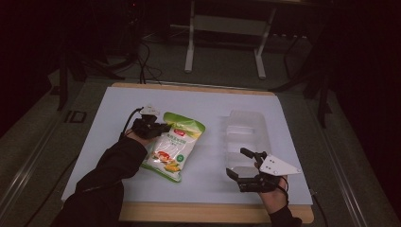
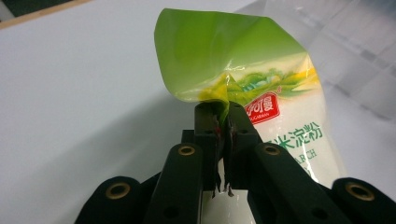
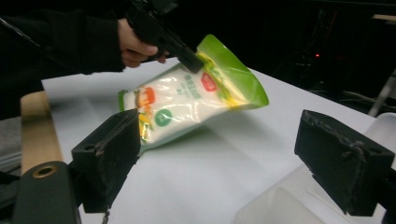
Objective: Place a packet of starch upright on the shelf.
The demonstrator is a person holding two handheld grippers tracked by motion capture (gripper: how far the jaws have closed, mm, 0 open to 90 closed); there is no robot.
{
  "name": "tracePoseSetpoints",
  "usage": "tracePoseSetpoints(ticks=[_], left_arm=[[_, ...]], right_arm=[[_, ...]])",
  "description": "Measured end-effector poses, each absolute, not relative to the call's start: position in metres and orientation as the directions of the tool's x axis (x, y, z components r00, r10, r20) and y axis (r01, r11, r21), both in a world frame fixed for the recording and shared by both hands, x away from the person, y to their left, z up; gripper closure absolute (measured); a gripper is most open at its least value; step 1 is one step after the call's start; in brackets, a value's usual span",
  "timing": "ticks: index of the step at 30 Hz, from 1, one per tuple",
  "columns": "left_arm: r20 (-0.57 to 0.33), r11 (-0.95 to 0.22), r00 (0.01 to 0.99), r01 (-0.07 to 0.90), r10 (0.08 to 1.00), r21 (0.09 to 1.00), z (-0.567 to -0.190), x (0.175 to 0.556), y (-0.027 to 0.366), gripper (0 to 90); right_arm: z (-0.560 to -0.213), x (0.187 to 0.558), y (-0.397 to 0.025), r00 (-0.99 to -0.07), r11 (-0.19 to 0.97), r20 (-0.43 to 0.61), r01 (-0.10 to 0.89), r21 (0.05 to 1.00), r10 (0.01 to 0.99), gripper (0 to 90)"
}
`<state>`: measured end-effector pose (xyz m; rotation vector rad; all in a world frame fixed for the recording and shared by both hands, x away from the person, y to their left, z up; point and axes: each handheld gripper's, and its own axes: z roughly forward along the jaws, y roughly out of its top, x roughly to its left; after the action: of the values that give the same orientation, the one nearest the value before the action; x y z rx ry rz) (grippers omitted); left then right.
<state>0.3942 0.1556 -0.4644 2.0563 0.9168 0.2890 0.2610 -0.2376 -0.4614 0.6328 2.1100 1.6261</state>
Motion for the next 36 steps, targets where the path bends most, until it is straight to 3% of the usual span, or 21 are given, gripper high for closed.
tracePoseSetpoints(ticks=[3, 8, 15, 24, 31, 36], left_arm=[[-0.131, -0.364, 0.706, 0.504, 0.696, 0.783, -0.462, 0.392, 0.156, 86.4], [-0.133, -0.350, 0.713, 0.486, 0.688, 0.801, -0.454, 0.384, 0.156, 86.4], [-0.122, -0.346, 0.720, 0.466, 0.684, 0.815, -0.446, 0.374, 0.158, 86.4], [-0.113, -0.332, 0.735, 0.431, 0.668, 0.839, -0.432, 0.358, 0.157, 86.5], [-0.099, -0.334, 0.743, 0.410, 0.662, 0.849, -0.424, 0.347, 0.156, 86.5], [-0.085, -0.334, 0.745, 0.394, 0.662, 0.856, -0.418, 0.337, 0.155, 86.5]], right_arm=[[-0.459, 0.258, -0.236, -0.802, 0.240, -0.085, 0.075, 0.968, 0.591, 14.7], [-0.458, 0.258, -0.235, -0.806, 0.241, -0.076, 0.085, 0.967, 0.587, 14.6], [-0.447, 0.256, -0.240, -0.813, 0.173, -0.064, 0.046, 0.984, 0.579, 14.7], [-0.448, 0.257, -0.232, -0.796, 0.239, -0.056, 0.114, 0.964, 0.602, 17.1], [-0.443, 0.256, -0.234, -0.797, 0.185, -0.030, 0.102, 0.977, 0.603, 10.7], [-0.438, 0.256, -0.230, -0.806, 0.243, -0.093, 0.064, 0.968, 0.584, 10.8]])
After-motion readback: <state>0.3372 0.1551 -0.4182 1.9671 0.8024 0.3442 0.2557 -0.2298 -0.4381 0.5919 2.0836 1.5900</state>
